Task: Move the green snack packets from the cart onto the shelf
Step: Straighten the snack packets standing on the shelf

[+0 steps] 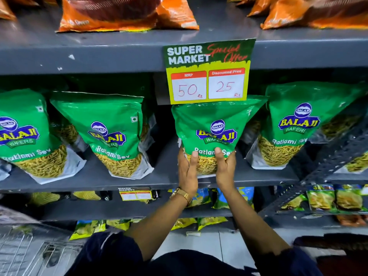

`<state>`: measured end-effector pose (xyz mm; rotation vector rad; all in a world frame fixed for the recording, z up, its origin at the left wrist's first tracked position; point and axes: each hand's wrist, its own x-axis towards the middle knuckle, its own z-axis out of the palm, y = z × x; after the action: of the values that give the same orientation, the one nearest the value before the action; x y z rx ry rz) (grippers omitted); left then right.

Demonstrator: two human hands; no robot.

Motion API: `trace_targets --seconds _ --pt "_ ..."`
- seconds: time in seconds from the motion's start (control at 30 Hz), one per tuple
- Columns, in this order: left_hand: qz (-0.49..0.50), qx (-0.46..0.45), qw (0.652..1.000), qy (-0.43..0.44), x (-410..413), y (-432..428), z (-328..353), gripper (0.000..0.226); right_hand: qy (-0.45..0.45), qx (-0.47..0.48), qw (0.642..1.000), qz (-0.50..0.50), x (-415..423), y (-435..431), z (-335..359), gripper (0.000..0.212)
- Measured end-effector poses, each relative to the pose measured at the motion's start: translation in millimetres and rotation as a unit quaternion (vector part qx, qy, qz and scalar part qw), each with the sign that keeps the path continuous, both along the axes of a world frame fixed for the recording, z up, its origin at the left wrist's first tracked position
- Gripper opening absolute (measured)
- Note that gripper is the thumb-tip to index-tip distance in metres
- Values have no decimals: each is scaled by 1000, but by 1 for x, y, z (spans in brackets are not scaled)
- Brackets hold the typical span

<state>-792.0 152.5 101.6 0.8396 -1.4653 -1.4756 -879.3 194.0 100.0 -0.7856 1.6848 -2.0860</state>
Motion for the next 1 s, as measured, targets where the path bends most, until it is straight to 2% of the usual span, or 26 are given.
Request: trace_targets --seconds 0.1,0.23,0.3,0.37,0.47,0.53,0.6,0.63,0.7,0.77,0.8,0.87,0.93,1.0 --pt "-4 -12 1000 1 6 0 3 86 6 3 1000 -20 4 6 1 107" --pt "24 -69 997 -26 28 -2 8 100 86 6 988 -127 31 21 2 114" --pt "6 -125 992 -29 52 -4 10 92 149 -3 977 -152 59 26 9 114" --pt "-23 -209 977 -33 73 -6 15 80 203 -10 969 -143 81 28 16 110" --pt "-13 -366 928 -72 120 -24 25 75 280 -4 956 -86 124 10 19 98" --pt "22 -431 899 -71 151 -42 29 74 282 4 959 -34 156 -9 19 88" --pt "72 -440 893 -61 175 -60 29 74 235 0 972 5 182 -30 19 88" --pt "96 -422 900 -59 185 -71 26 75 206 -2 978 12 193 -43 19 90" --pt "120 -324 938 -39 200 -93 26 81 138 6 990 7 211 -68 22 98" --pt "108 -160 981 13 205 -110 32 88 66 17 998 -11 218 -91 23 112" --pt "96 -75 991 54 203 -121 31 86 42 20 999 -20 220 -101 22 114" --pt "67 44 991 103 199 -138 24 80 20 13 999 -27 217 -116 20 106" --pt "32 81 990 110 194 -142 20 87 -6 -1 1000 -15 211 -122 21 90" --pt "12 101 989 109 189 -135 14 91 -12 -2 1000 -22 204 -123 24 90"
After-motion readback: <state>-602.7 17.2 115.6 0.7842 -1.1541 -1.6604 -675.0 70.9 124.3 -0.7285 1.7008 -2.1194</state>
